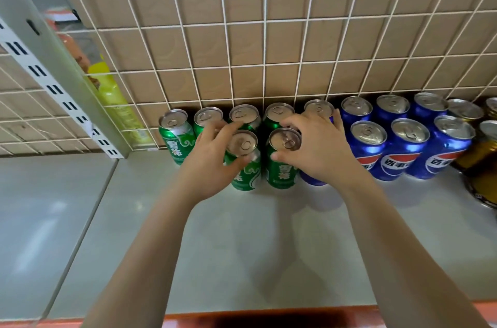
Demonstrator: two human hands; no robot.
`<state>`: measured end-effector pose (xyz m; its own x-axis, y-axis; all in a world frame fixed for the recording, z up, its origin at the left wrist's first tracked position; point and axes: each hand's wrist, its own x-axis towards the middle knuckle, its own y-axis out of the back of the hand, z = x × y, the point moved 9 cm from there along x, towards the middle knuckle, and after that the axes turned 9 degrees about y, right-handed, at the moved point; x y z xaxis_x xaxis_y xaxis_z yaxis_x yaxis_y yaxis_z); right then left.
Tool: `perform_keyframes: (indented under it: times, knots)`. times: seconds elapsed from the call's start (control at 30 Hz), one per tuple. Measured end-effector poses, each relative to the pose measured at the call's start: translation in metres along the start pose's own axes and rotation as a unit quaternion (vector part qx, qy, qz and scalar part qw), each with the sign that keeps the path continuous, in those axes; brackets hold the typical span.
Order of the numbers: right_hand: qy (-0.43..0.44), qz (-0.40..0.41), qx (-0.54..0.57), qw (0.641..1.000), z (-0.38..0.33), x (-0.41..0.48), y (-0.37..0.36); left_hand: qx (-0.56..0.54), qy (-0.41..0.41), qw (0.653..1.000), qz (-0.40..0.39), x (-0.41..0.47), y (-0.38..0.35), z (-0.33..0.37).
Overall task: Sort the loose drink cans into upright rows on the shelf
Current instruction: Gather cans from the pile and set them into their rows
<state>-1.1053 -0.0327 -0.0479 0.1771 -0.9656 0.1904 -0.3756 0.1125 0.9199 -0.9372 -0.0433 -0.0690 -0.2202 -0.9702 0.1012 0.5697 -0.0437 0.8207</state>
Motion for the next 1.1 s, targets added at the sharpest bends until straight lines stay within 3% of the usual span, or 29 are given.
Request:
perform_keyframes:
  times: [0.37, 1.1]
  knots:
    - [0.031, -0.009, 0.021, 0.999, 0.001, 0.001, 0.000, -0.006, 0.089, 0.995, 0.053, 0.007, 0.004, 0.001]
    - [0.043, 0.054, 0.017, 0.997, -0.010, -0.005, -0.001, -0.016, 0.118, 0.992, 0.051, 0.000, 0.007, -0.001]
